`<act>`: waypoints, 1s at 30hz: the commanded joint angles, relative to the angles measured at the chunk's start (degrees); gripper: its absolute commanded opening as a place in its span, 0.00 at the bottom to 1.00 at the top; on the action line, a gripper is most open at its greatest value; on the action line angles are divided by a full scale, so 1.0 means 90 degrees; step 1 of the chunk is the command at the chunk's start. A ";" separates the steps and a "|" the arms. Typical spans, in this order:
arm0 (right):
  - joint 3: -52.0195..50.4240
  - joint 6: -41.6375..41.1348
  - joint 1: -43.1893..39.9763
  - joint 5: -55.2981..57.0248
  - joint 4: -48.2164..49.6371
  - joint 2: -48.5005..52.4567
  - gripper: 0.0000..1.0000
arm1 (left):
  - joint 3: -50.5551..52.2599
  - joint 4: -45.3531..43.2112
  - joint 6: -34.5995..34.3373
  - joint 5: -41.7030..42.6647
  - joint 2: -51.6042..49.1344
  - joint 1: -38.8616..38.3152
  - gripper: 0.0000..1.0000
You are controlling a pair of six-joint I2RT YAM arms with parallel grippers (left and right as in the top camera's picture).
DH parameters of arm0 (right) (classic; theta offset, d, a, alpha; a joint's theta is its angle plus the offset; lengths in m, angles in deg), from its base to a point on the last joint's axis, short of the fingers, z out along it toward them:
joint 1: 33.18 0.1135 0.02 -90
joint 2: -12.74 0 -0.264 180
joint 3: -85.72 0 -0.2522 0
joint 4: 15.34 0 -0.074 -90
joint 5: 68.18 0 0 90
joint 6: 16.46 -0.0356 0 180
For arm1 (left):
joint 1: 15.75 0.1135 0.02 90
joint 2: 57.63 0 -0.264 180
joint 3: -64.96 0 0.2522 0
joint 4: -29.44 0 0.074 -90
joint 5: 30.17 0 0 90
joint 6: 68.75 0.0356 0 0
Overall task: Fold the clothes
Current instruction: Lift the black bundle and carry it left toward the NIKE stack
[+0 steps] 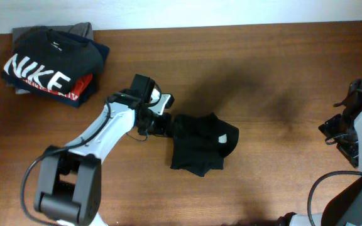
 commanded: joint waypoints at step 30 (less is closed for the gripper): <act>0.0104 -0.0102 -0.0022 0.0039 -0.0005 -0.0114 0.99 | 0.0053 -0.1445 0.0143 0.1467 -0.1549 -0.0376 0.67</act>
